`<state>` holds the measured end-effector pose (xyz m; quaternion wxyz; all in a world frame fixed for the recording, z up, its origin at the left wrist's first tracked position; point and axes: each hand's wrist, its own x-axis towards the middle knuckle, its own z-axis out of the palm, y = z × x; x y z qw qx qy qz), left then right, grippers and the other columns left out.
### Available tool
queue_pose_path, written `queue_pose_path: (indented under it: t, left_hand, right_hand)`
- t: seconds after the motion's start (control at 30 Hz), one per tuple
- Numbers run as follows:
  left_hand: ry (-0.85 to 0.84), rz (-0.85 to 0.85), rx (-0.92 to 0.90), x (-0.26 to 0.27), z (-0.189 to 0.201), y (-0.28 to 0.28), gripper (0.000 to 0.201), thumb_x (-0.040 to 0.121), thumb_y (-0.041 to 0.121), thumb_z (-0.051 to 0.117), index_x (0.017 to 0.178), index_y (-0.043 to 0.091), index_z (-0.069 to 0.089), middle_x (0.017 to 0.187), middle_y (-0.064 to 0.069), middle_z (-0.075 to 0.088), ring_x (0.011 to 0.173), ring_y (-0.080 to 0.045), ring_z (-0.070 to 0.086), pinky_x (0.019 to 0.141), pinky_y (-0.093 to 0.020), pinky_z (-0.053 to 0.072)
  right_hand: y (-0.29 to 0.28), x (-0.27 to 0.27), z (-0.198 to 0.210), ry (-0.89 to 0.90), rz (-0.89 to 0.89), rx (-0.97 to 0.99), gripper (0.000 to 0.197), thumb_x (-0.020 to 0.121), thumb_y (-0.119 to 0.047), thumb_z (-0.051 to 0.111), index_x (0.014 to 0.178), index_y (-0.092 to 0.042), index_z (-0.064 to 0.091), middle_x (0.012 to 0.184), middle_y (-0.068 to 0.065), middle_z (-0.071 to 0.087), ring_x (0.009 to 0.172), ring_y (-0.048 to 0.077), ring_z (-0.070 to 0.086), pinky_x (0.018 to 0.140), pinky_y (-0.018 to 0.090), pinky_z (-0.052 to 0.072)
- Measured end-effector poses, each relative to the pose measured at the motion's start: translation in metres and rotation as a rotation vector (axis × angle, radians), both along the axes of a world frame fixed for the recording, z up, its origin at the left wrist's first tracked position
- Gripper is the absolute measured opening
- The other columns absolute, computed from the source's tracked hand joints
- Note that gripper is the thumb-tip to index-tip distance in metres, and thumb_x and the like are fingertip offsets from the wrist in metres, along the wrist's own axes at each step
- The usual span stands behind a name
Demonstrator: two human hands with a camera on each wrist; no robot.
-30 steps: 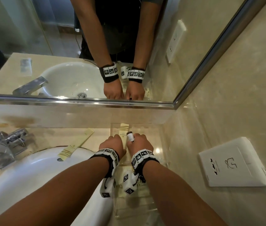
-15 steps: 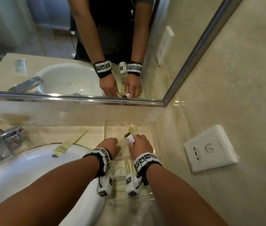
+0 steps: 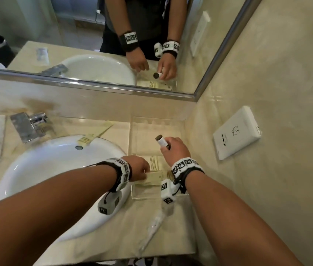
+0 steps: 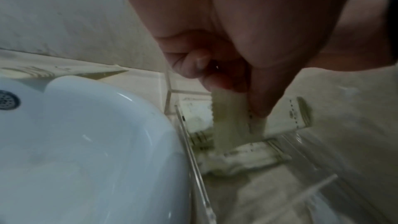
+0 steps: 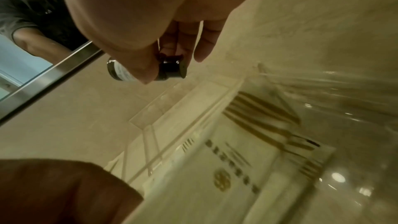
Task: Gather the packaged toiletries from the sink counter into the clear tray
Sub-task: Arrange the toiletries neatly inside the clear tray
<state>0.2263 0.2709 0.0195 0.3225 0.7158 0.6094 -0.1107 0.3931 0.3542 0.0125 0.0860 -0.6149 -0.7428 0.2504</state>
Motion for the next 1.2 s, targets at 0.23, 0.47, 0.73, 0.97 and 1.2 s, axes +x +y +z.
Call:
queue_pose_path:
  t: [0.23, 0.47, 0.73, 0.97, 1.2]
  left_hand:
    - [0.066, -0.017, -0.101, 0.025, -0.03, -0.026, 0.032, 0.093, 0.027, 0.05, 0.12, 0.034, 0.066, 0.123, 0.008, 0.066, 0.111, -0.019, 0.061, 0.093, -0.032, 0.051]
    - [0.114, 0.066, -0.024, 0.033, -0.051, -0.028, 0.032, 0.093, 0.025, 0.049, 0.119, 0.036, 0.066, 0.121, 0.005, 0.066, 0.11, -0.021, 0.062, 0.089, -0.033, 0.051]
    - [0.166, 0.044, -0.053, 0.034, -0.066, -0.033, 0.036, 0.092, 0.013, 0.05, 0.126, 0.018, 0.061, 0.127, -0.006, 0.062, 0.114, -0.025, 0.061, 0.097, -0.038, 0.051]
    - [0.126, 0.004, -0.038, 0.021, -0.062, -0.046, 0.035, 0.091, 0.015, 0.051, 0.123, 0.024, 0.063, 0.124, -0.002, 0.06, 0.112, -0.024, 0.06, 0.09, -0.033, 0.051]
    - [0.162, -0.167, -0.086, 0.013, -0.055, -0.061, 0.035, 0.088, 0.027, 0.05, 0.12, 0.03, 0.065, 0.121, -0.002, 0.063, 0.11, -0.026, 0.06, 0.093, -0.039, 0.052]
  right_hand:
    - [-0.042, 0.015, -0.016, -0.055, 0.159, -0.08, 0.03, 0.092, -0.04, 0.056, 0.12, -0.032, 0.064, 0.112, -0.005, 0.059, 0.096, 0.018, 0.061, 0.084, 0.034, 0.05]
    - [-0.062, 0.034, -0.035, -0.128, 0.166, -0.136, 0.027, 0.089, -0.043, 0.057, 0.114, -0.035, 0.066, 0.106, -0.005, 0.057, 0.088, 0.016, 0.059, 0.073, 0.032, 0.047]
    - [-0.071, 0.036, -0.043, -0.163, 0.226, -0.195, 0.028, 0.092, -0.036, 0.056, 0.118, -0.032, 0.064, 0.109, -0.002, 0.057, 0.088, 0.018, 0.06, 0.079, 0.034, 0.052]
    - [-0.08, 0.017, -0.05, -0.242, 0.289, -0.207, 0.032, 0.092, -0.035, 0.055, 0.123, -0.034, 0.062, 0.112, 0.001, 0.057, 0.094, 0.021, 0.06, 0.077, 0.033, 0.048]
    - [-0.094, -0.008, -0.062, -0.354, 0.4, -0.004, 0.031, 0.093, -0.024, 0.059, 0.124, -0.023, 0.061, 0.116, 0.005, 0.058, 0.104, 0.026, 0.058, 0.079, 0.039, 0.052]
